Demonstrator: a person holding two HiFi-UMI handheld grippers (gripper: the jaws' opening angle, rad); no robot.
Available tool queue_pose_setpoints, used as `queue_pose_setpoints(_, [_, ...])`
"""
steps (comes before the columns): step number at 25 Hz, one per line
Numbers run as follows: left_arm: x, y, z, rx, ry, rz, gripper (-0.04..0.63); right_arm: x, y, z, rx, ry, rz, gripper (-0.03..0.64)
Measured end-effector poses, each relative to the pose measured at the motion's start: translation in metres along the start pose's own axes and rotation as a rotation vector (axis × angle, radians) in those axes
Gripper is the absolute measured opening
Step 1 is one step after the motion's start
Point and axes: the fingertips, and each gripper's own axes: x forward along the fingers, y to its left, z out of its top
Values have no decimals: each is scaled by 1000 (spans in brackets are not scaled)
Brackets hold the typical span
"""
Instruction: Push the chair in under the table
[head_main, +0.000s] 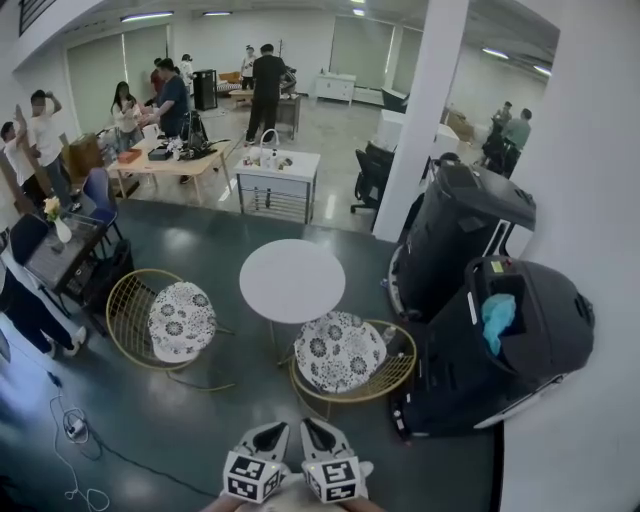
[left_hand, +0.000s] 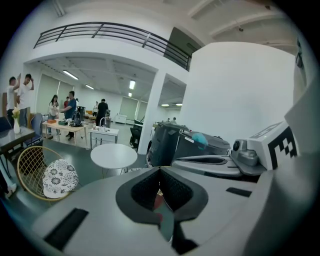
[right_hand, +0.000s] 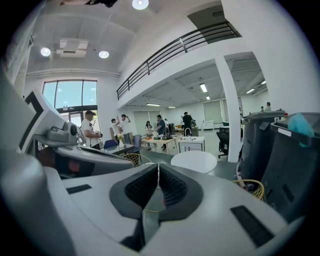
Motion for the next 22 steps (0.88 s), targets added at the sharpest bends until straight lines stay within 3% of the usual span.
queue_pose_setpoints(16, [-5,-16,-14,-11,27,-65,9,-17,7,-6,31,19,-52,12])
queue_pose_setpoints(22, [15,-4,3,25,-17,-72,9,5,-5,19,-10,-46,-59,12])
